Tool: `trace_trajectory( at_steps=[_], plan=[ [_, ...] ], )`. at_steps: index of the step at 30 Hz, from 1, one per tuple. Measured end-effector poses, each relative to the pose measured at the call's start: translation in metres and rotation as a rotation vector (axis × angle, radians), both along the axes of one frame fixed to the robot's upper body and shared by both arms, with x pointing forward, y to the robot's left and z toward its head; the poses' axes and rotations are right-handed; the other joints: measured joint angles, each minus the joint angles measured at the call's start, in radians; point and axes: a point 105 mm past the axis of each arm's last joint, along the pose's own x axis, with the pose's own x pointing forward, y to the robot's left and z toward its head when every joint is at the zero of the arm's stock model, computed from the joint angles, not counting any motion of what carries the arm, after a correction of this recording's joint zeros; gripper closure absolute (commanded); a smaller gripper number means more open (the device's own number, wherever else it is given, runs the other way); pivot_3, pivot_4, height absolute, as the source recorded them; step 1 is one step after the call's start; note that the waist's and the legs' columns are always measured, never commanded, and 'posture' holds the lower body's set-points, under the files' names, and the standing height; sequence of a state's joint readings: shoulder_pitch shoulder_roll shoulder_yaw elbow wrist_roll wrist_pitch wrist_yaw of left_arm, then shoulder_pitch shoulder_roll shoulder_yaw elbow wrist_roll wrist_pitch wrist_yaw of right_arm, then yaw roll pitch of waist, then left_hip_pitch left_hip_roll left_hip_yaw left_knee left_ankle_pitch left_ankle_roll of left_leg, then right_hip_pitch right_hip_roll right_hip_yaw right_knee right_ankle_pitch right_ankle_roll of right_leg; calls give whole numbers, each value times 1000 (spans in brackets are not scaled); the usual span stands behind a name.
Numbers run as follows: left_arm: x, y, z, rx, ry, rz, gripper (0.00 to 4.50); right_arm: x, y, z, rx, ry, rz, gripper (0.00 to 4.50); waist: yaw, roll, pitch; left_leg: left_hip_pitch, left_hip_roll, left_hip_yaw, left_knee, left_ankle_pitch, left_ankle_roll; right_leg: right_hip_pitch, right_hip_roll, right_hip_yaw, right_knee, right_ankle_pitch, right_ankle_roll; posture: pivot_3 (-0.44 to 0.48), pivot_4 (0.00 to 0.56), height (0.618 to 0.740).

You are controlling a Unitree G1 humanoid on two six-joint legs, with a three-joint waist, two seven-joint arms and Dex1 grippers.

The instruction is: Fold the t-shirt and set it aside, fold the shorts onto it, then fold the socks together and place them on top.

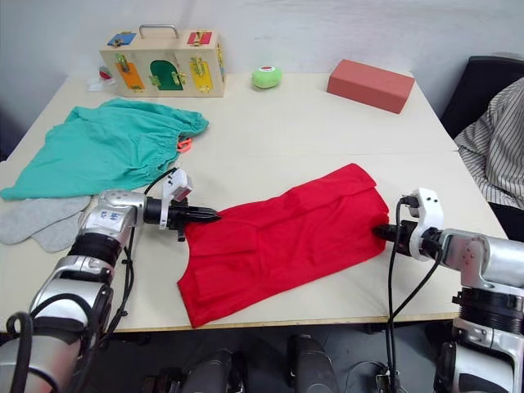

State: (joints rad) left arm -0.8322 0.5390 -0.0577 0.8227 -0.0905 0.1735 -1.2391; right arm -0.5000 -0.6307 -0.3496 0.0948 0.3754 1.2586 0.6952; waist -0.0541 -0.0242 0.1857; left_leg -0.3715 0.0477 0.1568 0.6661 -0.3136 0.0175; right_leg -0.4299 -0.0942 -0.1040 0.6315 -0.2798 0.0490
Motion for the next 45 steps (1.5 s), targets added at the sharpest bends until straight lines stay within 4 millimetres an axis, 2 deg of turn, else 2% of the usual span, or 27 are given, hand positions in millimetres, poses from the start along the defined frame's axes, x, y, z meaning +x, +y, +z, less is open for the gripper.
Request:
trace_trajectory(
  at_steps=[6, 9, 14, 18, 22, 25, 27, 30, 36, 40, 43, 45],
  plan=[
    [-27, 15, -5, -39, -47, 147, 4500, 40, 21, 9, -95, -103, 113, 4479, -21, 1, 0, 1, 0, 2, -1, 1, -1, -1, 0, 2, 3, 0, 0, 0, 150, 740],
    [-41, 15, -7, -86, -69, 264, 4500, 62, 34, 15, -138, -154, 143, 4479, -22, 1, 1, 0, 0, 2, -1, 1, -1, -2, -1, 3, 5, 0, 0, 0, 150, 740],
    [-59, 24, -9, -150, -134, 551, 4500, 97, 59, 21, -187, -246, 141, 4479, -13, 2, 1, 0, 0, 2, -1, 1, -2, -2, -1, 3, 4, 0, 0, 0, 150, 740],
    [-71, 37, -3, -156, -196, 716, 4500, 111, 70, 22, -223, -308, 123, 4479, -2, 2, 1, 0, 0, 2, -1, 1, -2, -2, -1, 3, 2, 0, 0, 0, 150, 740],
    [-86, 32, 1, -161, -220, 729, 4500, 118, 83, 23, -221, -356, 118, 4479, 0, 2, 1, 0, 0, 2, -1, 1, -2, -2, -1, 3, 2, 0, -1, 0, 150, 740],
    [-91, 33, -1, -176, -195, 730, 4500, 120, 86, 28, -228, -413, 139, 3782, 1, 2, 1, 0, 0, 2, -1, 1, -2, -2, -1, 3, 2, 0, -1, 0, 150, 740],
    [-95, 31, -2, -224, -139, 702, 4026, 118, 84, 31, -223, -426, 163, 3102, 2, 2, 1, -1, 0, 2, -1, 1, -2, -2, -1, 2, 2, 0, -1, 0, 150, 740],
    [-96, 33, -1, -201, -90, 653, 3282, 113, 73, 37, -232, -431, 198, 2145, 3, 2, 1, -1, 0, 1, -1, 1, -2, -2, -1, 2, 1, 0, -1, 0, 150, 740],
    [-88, 66, 12, -145, 9, 685, 1432, 70, 39, 27, -230, -275, 294, 97, 16, 3, 2, -3, 0, -2, -2, 0, -2, -2, -1, 0, -2, -1, -1, 0, 150, 740],
    [-85, 72, 25, -104, 18, 583, 144, 31, 40, 22, -154, -147, 343, 0, 19, 4, 2, -3, 1, -2, -3, -1, -4, -3, -1, 0, -2, -1, -2, 0, 150, 740],
    [-78, 77, 36, -99, 24, 515, 54, -1, 61, 20, -60, -49, 431, 0, 21, 4, 3, -3, 1, -3, -4, -1, -5, -4, -1, -1, -1, -2, -3, 0, 150, 740],
    [-67, 69, 46, -121, 20, 443, 54, -24, 79, 20, 18, 10, 487, 0, 27, 4, 3, -3, 1, -4, -4, -1, -5, -4, -1, -1, -1, -2, -3, 0, 150, 740]
  ],
)
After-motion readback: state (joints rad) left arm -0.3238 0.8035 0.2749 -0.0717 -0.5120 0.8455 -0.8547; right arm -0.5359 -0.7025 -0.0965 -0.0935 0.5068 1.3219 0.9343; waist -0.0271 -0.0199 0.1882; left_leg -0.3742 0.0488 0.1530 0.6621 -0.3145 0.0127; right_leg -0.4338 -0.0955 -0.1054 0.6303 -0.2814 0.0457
